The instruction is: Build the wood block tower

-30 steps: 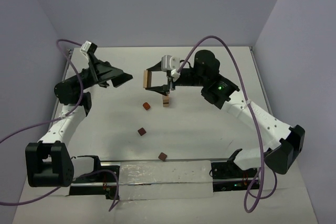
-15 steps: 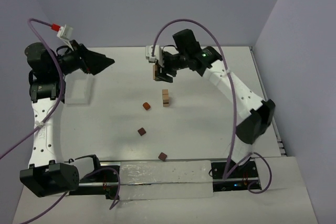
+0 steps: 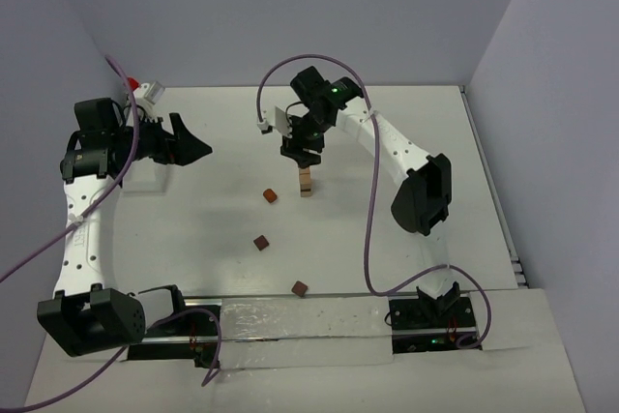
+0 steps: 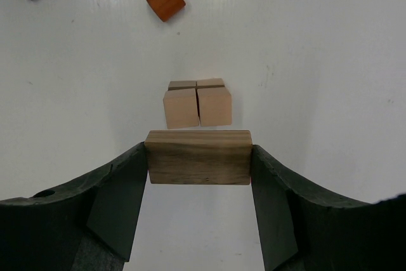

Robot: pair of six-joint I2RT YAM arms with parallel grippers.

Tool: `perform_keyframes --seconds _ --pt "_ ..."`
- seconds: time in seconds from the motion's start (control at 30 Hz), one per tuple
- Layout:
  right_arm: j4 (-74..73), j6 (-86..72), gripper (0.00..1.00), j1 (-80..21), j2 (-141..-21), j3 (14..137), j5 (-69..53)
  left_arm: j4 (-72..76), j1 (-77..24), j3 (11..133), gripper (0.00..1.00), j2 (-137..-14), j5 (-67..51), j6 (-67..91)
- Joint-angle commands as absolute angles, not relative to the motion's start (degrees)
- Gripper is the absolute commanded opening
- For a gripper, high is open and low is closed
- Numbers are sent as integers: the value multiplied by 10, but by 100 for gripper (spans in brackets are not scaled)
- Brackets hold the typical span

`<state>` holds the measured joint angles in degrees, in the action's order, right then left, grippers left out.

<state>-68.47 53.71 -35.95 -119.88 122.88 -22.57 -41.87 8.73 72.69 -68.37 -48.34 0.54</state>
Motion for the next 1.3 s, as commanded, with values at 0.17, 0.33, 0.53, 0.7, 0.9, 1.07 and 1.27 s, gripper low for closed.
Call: perform_keyframes --seconds 0.17,0.33,0.53,0.7,0.9,1.07,1.27 --pt "-673 548 12 -357 -1215 1216 -206 -424 90 745 99 -692 -504 -5" --pt "-672 560 14 -356 -1236 1223 -216 -422 91 746 99 -695 -509 -5" --pt "-688 562 17 -358 -1265 1251 -213 -415 90 744 99 -700 -512 -5" --pt "-691 561 20 -357 -1273 1253 -207 -412 90 743 99 -703 -519 16" --pt "-695 559 24 -357 -1282 1259 -204 -411 90 743 99 -706 -521 17" --pt "-706 558 26 -357 -1290 1271 -205 -410 90 741 99 -704 -523 17" --pt "-710 557 28 -358 -1293 1271 -205 -411 90 742 99 -705 -526 16"
